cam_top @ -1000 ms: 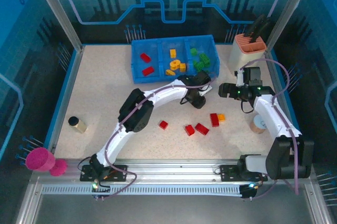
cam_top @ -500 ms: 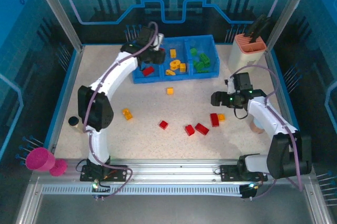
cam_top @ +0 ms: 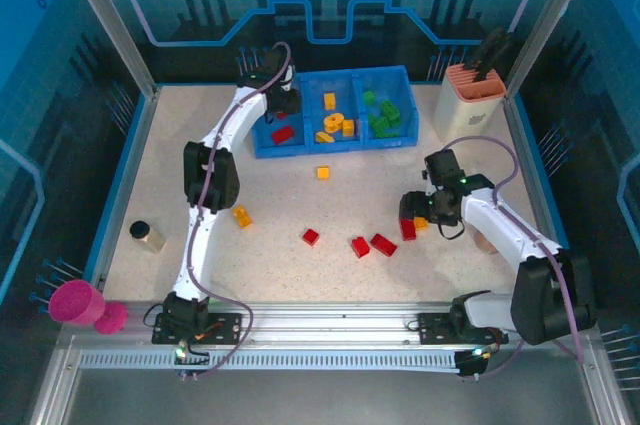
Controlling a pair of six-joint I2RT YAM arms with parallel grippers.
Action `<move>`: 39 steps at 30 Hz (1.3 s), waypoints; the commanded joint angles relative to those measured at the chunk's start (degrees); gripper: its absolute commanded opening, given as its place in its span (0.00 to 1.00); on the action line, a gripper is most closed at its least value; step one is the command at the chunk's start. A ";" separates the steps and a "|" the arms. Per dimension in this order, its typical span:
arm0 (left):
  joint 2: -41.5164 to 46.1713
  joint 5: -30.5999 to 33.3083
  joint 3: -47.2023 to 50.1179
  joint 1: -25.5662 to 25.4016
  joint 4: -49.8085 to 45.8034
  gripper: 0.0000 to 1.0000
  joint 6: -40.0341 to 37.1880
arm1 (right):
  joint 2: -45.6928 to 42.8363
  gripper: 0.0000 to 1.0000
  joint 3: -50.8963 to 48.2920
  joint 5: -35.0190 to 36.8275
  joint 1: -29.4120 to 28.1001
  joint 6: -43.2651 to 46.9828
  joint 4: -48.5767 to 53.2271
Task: Sort the legos into containers by color
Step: Place the lego in the container, then pick up the lego from the bottom-center of the table.
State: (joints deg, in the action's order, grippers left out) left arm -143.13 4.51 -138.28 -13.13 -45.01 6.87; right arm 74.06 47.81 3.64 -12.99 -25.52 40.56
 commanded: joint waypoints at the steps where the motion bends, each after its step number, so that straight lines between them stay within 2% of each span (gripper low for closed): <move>1: -1.58 -2.06 -1.73 0.65 -2.80 0.20 1.86 | -0.02 0.80 -0.44 3.21 -0.63 -2.79 2.60; 6: -2.50 -2.13 -1.48 0.73 -2.97 0.25 1.85 | 1.08 0.79 0.40 5.20 0.28 -1.39 2.28; 12: -1.94 -3.46 0.75 0.72 -2.14 0.44 2.32 | 1.67 0.80 0.84 1.33 0.78 -0.27 -0.50; 17: 0.84 -4.89 2.33 0.68 -1.94 0.59 2.05 | 4.69 0.79 2.29 -0.20 -1.47 -0.39 -0.70; 20: 4.37 -5.20 5.42 0.60 -0.25 0.61 1.20 | 4.95 0.74 1.61 -1.16 -2.48 -1.35 -1.82; 25: 13.29 -5.47 13.38 0.13 3.30 0.62 1.08 | 4.06 0.73 5.01 -0.30 -9.29 1.51 -2.78; 29: 22.53 -6.87 21.04 0.12 5.88 0.63 1.28 | 5.12 0.75 8.42 -1.43 -16.95 6.85 -6.95; 35: 35.63 -10.13 28.59 0.73 3.79 0.68 2.28 | 16.52 0.76 16.53 -1.02 -28.06 14.00 -8.67; 39: 44.18 -10.87 31.87 1.06 -2.26 0.71 0.29 | 25.05 0.79 21.18 -3.42 -33.18 17.94 -10.26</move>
State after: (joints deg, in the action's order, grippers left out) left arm -103.63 -3.99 -108.79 -12.58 -41.95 8.67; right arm 94.94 66.46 2.07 -43.51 -12.58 31.07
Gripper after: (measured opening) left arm 0.702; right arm 0.783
